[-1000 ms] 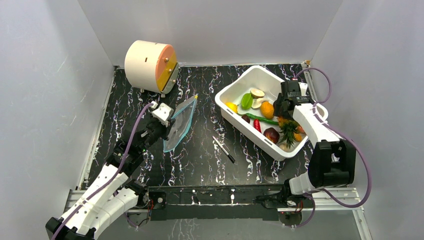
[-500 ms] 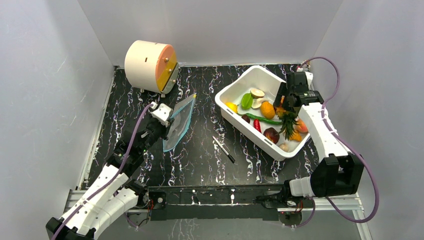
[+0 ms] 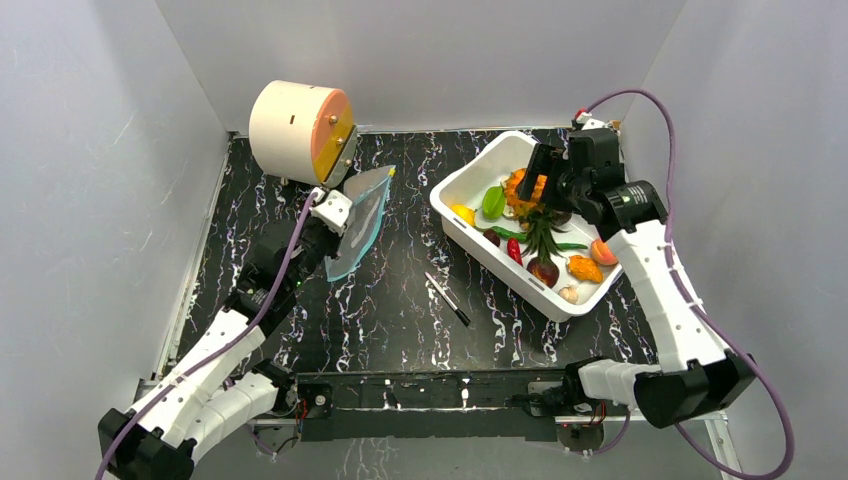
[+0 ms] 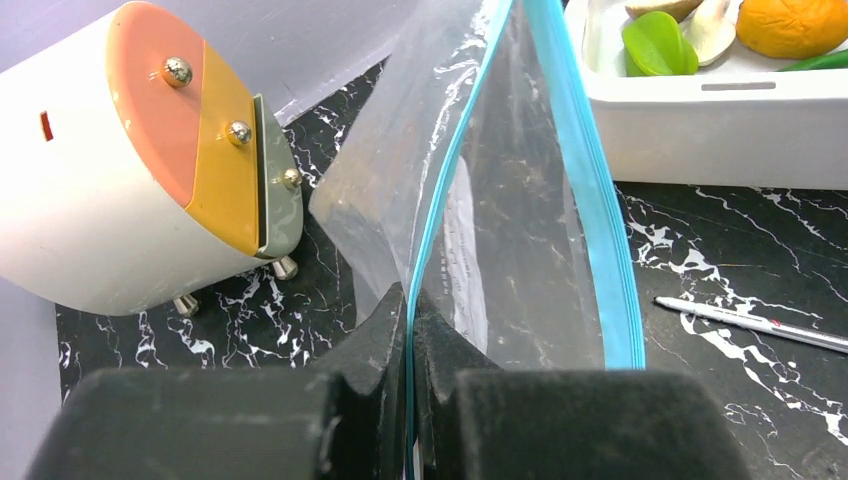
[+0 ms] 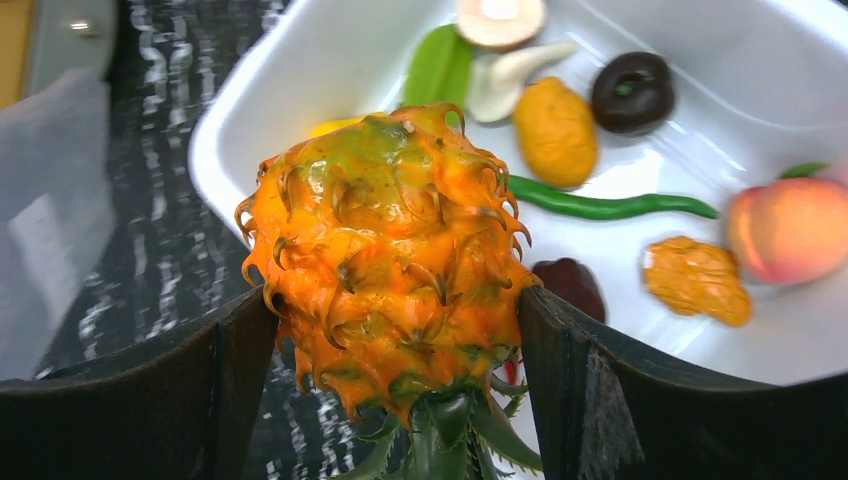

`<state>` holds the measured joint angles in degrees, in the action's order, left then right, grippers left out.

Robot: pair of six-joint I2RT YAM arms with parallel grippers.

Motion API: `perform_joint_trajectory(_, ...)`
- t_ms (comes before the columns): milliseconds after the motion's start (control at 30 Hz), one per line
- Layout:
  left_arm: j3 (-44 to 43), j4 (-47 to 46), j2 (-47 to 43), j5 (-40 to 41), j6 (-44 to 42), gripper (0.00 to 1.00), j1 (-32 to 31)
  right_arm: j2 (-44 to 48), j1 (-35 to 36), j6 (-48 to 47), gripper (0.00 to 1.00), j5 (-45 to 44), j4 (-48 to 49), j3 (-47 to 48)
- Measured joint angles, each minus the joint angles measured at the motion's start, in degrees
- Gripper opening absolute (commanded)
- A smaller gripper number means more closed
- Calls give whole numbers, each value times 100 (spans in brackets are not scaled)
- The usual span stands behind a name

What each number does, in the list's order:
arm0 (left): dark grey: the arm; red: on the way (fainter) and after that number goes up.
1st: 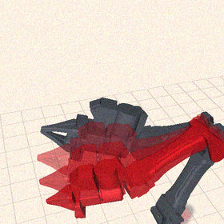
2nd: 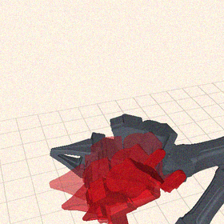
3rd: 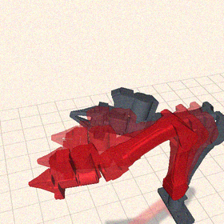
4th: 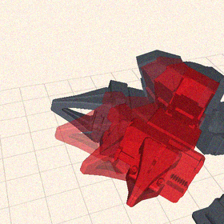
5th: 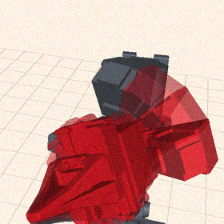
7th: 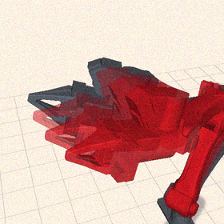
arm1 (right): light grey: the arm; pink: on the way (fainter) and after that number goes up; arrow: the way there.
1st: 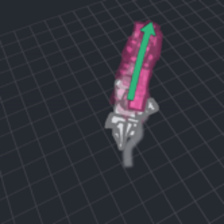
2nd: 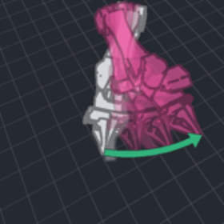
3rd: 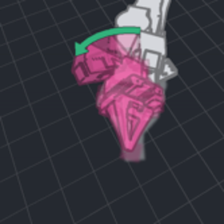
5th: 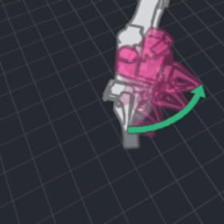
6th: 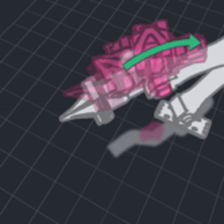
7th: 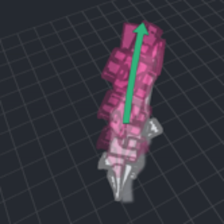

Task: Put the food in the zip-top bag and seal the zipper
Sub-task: Pick up the fake fruit from the bin, then place the fake fruit in the zipper food storage bag.

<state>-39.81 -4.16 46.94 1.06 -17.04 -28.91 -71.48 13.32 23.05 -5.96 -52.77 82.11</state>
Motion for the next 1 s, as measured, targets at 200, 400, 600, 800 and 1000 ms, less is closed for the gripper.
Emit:
perform_joint_trajectory(200, 55, -313, 142, -52, -66, 0, -9, 463, 632, 479, 38, 697, 243, -13)
perform_joint_trajectory(400, 170, -518, 240, -341, 33, 0, -9, 800, 1182, 1316, 38, 1827, 1429, -826)
perform_joint_trajectory(600, 437, -590, 264, -540, 269, 0, -9, 544, 1882, 2004, 39, 2468, 2280, -1357)
perform_joint_trajectory(800, 494, -654, 350, -706, 404, 0, -11, 258, 2643, 2529, 39, 2660, 3126, -1419)
perform_joint_trajectory(1000, 509, -654, 398, -787, 461, 0, -9, -76, 3001, 2975, 39, 2732, 3696, -1456)
